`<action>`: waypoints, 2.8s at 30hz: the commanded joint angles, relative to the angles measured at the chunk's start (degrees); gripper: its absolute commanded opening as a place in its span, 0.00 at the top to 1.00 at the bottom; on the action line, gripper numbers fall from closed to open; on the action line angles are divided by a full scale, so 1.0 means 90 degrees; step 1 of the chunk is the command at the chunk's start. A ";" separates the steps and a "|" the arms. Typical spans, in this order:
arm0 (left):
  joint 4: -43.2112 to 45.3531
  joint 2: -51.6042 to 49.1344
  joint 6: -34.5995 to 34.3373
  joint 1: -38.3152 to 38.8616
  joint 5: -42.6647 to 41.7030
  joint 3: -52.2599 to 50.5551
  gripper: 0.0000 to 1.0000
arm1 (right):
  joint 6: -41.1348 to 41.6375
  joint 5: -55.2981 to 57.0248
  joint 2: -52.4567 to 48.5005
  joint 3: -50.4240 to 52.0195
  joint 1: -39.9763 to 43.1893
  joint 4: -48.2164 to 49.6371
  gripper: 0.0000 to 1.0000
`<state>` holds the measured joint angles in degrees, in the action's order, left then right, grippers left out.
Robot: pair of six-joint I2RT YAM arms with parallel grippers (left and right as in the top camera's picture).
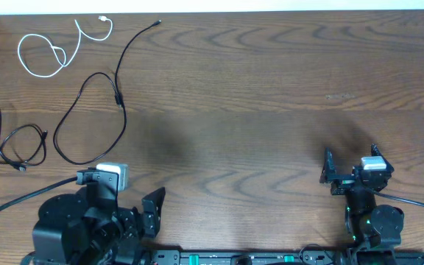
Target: Untangle cables
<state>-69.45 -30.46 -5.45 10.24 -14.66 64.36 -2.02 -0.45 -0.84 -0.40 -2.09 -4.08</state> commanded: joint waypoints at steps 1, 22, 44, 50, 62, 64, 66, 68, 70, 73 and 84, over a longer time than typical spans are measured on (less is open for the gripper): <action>0.0245 0.0219 -0.0367 0.0010 0.0041 -0.0488 0.02 | 0.0075 -0.0005 0.0063 0.0010 -0.0041 -0.0041 0.01; 0.3487 0.2851 -0.0172 -0.0498 0.0041 -0.3701 0.02 | 0.0075 -0.0005 0.0063 0.0010 -0.0041 -0.0041 0.01; 0.6887 0.3376 0.0464 -0.0755 0.0017 -0.6178 0.02 | 0.0075 -0.0005 0.0063 0.0010 -0.0041 -0.0041 0.01; 0.8140 0.3378 0.0464 -0.0755 0.0017 -0.6873 0.02 | 0.0075 -0.0005 0.0063 0.0010 -0.0041 -0.0041 0.01; 0.8046 0.3378 0.0678 -0.0758 0.0049 -0.7125 0.02 | 0.0075 -0.0005 0.0063 0.0010 -0.0041 -0.0041 0.01; 0.7597 0.3378 0.0678 -0.0758 0.0044 -0.7125 0.02 | 0.0075 -0.0005 0.0063 0.0010 -0.0041 -0.0041 0.01; 0.7380 0.3378 0.0678 -0.0755 0.0044 -0.7125 0.02 | 0.0075 -0.0005 0.0063 0.0010 -0.0041 -0.0041 0.01; 0.7385 0.3378 0.0775 -0.0758 0.0046 -0.7125 0.02 | 0.0075 -0.0005 0.0063 0.0010 -0.0041 -0.0041 0.01; 0.7388 0.3378 0.0993 -0.0758 0.0056 -0.7125 0.02 | 0.0075 -0.0005 0.0063 0.0010 -0.0041 -0.0041 0.01; 0.7378 0.3378 0.1013 -0.0758 0.0233 -0.7125 0.02 | 0.0075 -0.0005 0.0063 0.0010 -0.0041 -0.0041 0.01; 0.7388 0.3378 0.1008 -0.0755 0.0231 -0.7125 0.02 | 0.0075 -0.0005 0.0063 0.0010 -0.0041 -0.0041 0.01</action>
<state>-0.67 -0.60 3.03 3.75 -12.69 1.08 -1.93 -0.45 -0.69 -0.40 -2.11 -4.08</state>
